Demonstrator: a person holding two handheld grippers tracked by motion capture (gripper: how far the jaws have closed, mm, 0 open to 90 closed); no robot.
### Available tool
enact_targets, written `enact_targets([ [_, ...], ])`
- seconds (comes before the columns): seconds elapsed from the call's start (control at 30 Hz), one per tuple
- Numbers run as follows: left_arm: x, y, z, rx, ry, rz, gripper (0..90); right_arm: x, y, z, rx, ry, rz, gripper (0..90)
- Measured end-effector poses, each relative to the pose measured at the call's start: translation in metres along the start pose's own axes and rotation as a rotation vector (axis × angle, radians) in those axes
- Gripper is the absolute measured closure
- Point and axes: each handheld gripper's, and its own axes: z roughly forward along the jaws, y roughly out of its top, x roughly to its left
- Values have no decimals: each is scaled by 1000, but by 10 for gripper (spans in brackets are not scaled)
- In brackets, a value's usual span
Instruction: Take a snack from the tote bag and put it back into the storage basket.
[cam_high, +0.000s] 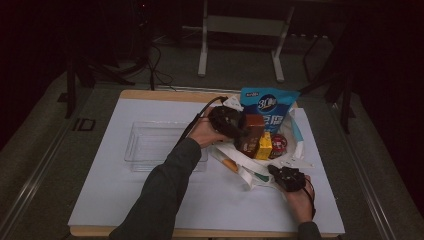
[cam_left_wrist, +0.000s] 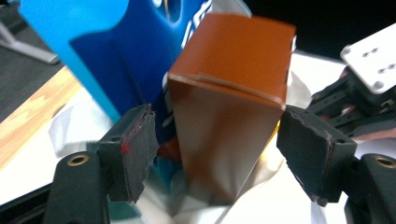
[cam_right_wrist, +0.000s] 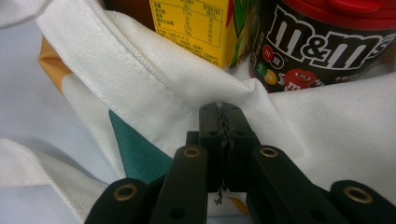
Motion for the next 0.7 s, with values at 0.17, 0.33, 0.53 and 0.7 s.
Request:
enact_targets([
  [0.17,3,2,4,-58,-18,-10,302,0,0,0,0,0,0,881],
  [0.33,5,1,11,-67,-33,-12,323,-1,0,0,-2,7,6,881],
  [0.53,2,2,20,-100,-44,-29,313,-1,0,0,-2,8,5,881],
  [0.7,4,-2,23,-151,-63,-78,313,-1,0,0,-2,9,6,881],
])
